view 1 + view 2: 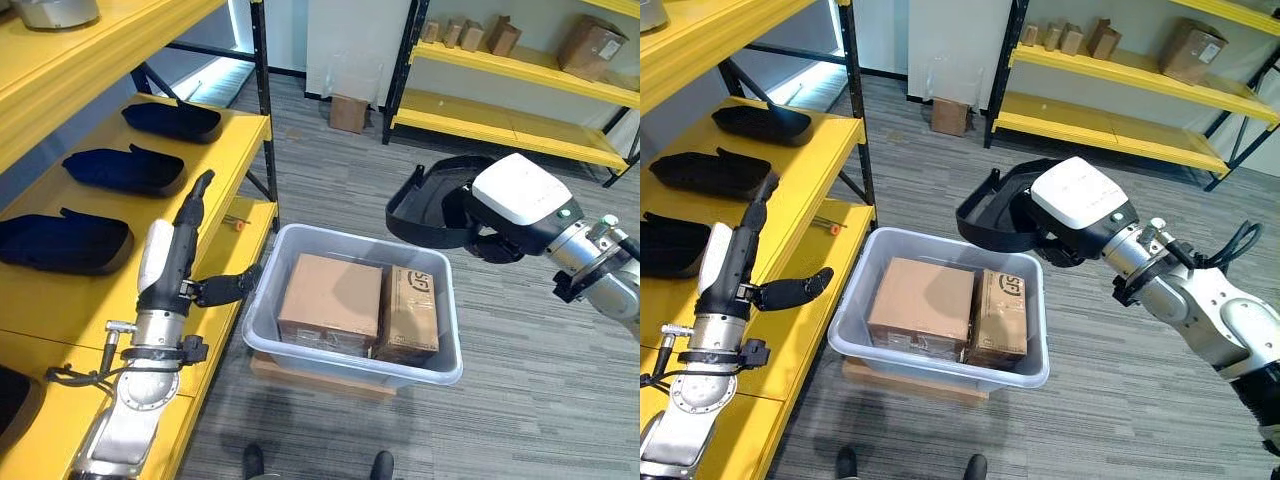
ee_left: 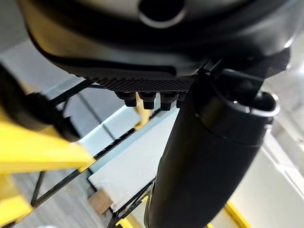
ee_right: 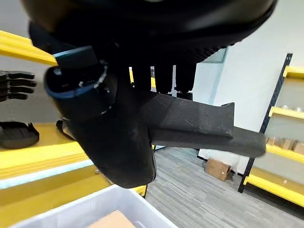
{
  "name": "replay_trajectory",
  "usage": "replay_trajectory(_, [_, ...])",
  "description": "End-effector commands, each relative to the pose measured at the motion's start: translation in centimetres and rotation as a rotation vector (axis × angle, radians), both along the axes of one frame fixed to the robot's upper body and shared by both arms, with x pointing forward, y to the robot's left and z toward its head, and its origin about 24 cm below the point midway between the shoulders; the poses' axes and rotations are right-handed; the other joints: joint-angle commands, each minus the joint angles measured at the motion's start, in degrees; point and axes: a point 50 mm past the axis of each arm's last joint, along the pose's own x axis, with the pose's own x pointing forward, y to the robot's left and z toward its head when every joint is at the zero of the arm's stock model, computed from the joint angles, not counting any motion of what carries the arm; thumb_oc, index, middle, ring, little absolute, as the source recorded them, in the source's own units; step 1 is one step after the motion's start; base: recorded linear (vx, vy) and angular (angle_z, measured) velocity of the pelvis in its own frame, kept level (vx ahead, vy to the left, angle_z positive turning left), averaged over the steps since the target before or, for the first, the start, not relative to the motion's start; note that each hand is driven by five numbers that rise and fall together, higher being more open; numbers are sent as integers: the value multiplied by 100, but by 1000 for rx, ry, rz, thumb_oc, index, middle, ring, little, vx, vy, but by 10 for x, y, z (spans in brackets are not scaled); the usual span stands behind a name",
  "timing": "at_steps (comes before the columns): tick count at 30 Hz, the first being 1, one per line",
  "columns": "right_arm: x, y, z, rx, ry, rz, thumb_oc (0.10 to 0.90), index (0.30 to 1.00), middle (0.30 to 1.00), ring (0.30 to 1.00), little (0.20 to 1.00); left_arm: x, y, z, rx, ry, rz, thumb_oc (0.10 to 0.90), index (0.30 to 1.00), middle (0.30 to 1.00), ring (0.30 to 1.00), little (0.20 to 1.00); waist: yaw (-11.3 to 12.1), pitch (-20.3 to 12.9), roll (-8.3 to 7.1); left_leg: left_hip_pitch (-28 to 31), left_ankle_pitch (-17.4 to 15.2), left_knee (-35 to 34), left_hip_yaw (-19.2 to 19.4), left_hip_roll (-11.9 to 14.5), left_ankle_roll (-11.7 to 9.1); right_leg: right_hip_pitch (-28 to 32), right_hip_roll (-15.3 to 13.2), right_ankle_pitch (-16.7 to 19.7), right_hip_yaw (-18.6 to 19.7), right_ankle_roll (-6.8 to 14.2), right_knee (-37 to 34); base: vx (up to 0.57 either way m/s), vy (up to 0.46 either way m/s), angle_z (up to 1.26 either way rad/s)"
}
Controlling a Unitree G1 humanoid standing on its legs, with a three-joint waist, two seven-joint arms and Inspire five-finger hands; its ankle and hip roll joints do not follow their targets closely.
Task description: Move parts from the plastic box to the shelf.
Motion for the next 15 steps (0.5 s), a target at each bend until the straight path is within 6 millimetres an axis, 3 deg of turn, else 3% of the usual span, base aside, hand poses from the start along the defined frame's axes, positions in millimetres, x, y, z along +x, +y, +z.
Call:
replay_trajectory(1, [8,15,64,162,-239,74,400,300,300,300,300,2,-30,49,126,-298,-150,900,1000,1000,1000,1000,38,-576,27,10,-234,-57,208,330,-166,627,-246,-590,-325,458,210,7,-7,-10])
replay_trajectory(9, [15,36,66,176,-241,150,400,300,300,300,300,9,-55,68,277,-426,-224,900,1000,1000,1000,1000,-79,-644,52,62,-264,-57,255,329,-170,617,-229,-623,-244,444,234,3,-1,-2])
replay_trajectory(15, [18,49,71,182,-254,199,400,300,300,300,300,12,-71,69,329,-457,-282,900,1000,1000,1000,1000,-147,-669,54,116,-291,-57,309,333,-163,603,-220,-623,-183,438,235,3,4,-5])
